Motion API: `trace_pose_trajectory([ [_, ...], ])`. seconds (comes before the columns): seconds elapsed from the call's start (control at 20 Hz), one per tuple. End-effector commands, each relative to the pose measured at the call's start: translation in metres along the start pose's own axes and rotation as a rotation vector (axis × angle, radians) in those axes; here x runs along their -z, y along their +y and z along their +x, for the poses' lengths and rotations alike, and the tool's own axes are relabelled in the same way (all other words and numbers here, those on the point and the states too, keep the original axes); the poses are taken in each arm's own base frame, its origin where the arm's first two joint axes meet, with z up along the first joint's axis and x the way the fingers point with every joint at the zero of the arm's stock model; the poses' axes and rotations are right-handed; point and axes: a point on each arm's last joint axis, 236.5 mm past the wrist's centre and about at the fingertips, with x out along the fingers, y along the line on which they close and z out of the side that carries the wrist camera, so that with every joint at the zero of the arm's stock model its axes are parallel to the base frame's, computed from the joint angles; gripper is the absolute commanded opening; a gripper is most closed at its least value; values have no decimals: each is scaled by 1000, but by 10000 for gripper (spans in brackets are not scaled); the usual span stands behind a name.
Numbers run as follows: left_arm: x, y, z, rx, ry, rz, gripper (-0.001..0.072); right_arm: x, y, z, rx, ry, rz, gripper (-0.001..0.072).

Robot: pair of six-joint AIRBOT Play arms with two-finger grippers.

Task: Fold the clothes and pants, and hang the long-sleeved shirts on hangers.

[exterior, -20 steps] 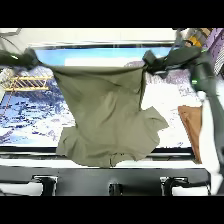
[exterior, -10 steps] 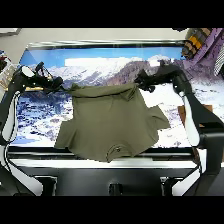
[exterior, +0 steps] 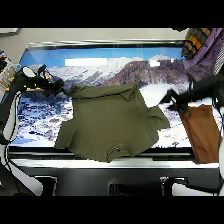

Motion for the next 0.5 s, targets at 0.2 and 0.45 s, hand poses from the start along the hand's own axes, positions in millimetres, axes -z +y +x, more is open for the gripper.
trace_pose_trajectory([
  [0.2, 12, -2, 0, 6, 52, -2, 14, 120, -74, 51, 86, 102, 99, 595],
  [0.45, 14, -7, 1, 13, 55, 2, 14, 102, -86, 60, 107, 2, 110, 593],
])
